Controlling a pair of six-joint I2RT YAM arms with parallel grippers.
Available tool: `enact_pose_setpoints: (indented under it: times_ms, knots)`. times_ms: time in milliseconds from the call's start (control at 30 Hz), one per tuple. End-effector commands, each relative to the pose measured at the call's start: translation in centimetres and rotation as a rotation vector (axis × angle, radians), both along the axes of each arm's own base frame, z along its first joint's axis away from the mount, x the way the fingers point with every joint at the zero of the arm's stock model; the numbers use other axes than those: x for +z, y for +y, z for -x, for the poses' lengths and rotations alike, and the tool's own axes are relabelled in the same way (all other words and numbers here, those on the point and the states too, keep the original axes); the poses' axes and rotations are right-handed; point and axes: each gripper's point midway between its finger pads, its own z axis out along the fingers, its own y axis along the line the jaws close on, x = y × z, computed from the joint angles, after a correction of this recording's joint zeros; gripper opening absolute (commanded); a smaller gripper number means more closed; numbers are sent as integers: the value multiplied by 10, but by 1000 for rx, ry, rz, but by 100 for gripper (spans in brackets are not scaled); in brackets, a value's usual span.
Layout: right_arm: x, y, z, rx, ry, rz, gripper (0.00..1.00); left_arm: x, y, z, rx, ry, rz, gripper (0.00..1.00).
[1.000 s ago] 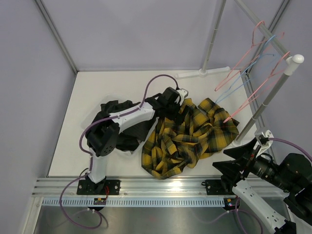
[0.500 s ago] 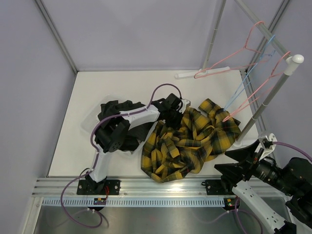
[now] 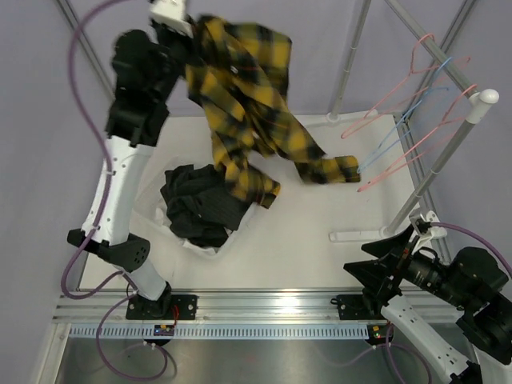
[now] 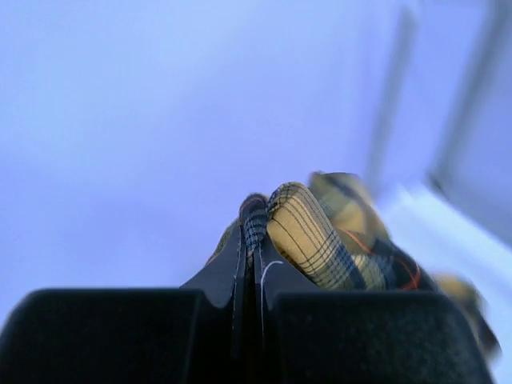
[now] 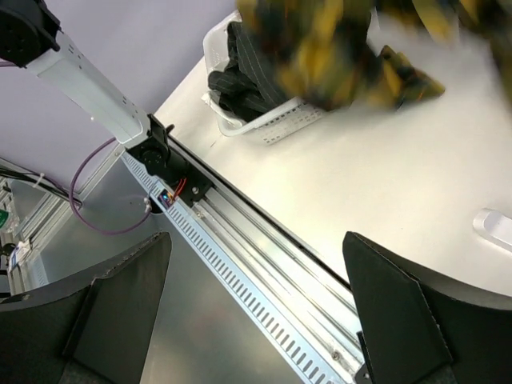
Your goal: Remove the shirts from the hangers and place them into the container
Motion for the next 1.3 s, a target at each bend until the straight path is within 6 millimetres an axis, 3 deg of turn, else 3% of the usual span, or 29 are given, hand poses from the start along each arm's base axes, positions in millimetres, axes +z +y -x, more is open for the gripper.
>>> enact_pose_setpoints:
  times_ms: [0, 100, 133, 167, 200, 367, 567, 700, 833, 1067, 1200, 1267]
  knots:
    - [5, 12, -13, 23, 2, -1, 97, 148, 93, 35, 192, -390, 47, 0]
    - [2, 18, -20, 38, 16, 16, 97, 210, 121, 82, 135, -629, 93, 0]
    - [0, 21, -24, 44, 19, 16, 97, 208, 121, 83, 115, -650, 87, 0]
    - [-2, 25, -26, 57, 26, 15, 97, 218, 119, 101, 74, -706, 84, 0]
    - [-1, 30, -31, 64, 24, 11, 97, 239, 127, 133, 75, -801, 98, 0]
    - [-19, 52, -46, 127, 97, 7, 97, 260, 132, 170, 39, -908, 133, 0]
    - [-18, 62, -51, 159, 115, -12, 97, 296, 130, 232, -129, -1087, 225, 0]
    - [-19, 63, -55, 154, 106, 6, 96, 306, 126, 259, -221, -1168, 278, 0]
    - [-20, 65, -55, 167, 106, -1, 97, 312, 135, 259, -197, -1196, 339, 0]
    - [-29, 67, -55, 181, 132, 11, 96, 332, 159, 315, -132, -1360, 431, 0]
    - [-32, 69, -56, 184, 141, 4, 97, 335, 164, 351, -187, -1419, 496, 0]
    - [-29, 71, -55, 195, 132, -11, 96, 336, 165, 359, -226, -1415, 540, 0]
